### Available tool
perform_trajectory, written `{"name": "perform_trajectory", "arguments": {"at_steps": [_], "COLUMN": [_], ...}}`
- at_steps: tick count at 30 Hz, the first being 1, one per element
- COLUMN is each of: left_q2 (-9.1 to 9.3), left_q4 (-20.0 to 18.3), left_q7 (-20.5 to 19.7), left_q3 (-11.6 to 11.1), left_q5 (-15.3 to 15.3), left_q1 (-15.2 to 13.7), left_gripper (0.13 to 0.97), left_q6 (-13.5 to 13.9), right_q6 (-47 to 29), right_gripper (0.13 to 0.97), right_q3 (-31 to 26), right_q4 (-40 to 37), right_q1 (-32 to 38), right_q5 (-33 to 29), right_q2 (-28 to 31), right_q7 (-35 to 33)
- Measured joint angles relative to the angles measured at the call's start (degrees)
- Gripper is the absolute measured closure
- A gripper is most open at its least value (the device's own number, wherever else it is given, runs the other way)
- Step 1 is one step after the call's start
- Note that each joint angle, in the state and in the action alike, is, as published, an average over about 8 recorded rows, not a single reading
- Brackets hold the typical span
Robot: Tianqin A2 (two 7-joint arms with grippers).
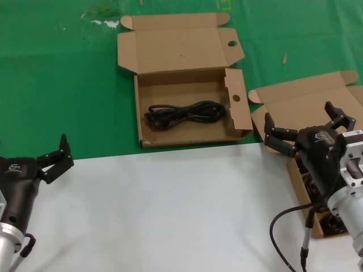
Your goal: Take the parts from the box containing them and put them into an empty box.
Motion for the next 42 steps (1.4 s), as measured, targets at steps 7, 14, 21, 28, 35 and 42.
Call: {"name": "perform_trajectory", "arguments": {"at_steps": [7, 14, 21, 28, 35, 42], "left_q2": [0.00, 0.00, 0.00, 0.00, 0.00, 0.00], "left_q4": [0.00, 0.00, 0.00, 0.00, 0.00, 0.00], "left_q7": [0.00, 0.00, 0.00, 0.00, 0.00, 0.00], "left_q3": [0.00, 0.00, 0.00, 0.00, 0.00, 0.00], "left_q5": [0.00, 0.00, 0.00, 0.00, 0.00, 0.00], "left_q1": [0.00, 0.00, 0.00, 0.00, 0.00, 0.00], "left_gripper": [0.132, 0.132, 0.132, 0.132, 0.132, 0.132], "left_q6": [0.00, 0.00, 0.00, 0.00, 0.00, 0.00], "right_q6": [0.00, 0.00, 0.00, 0.00, 0.00, 0.00], "right_gripper": [0.129, 0.129, 0.129, 0.129, 0.129, 0.129], "right_q3": [0.00, 0.00, 0.00, 0.00, 0.00, 0.00], "right_q4": [0.00, 0.00, 0.00, 0.00, 0.00, 0.00], "right_q1": [0.00, 0.00, 0.00, 0.00, 0.00, 0.00], "right_q5": [0.00, 0.00, 0.00, 0.00, 0.00, 0.00], "right_q2": [0.00, 0.00, 0.00, 0.00, 0.00, 0.00], "right_q7": [0.00, 0.00, 0.00, 0.00, 0.00, 0.00]}}
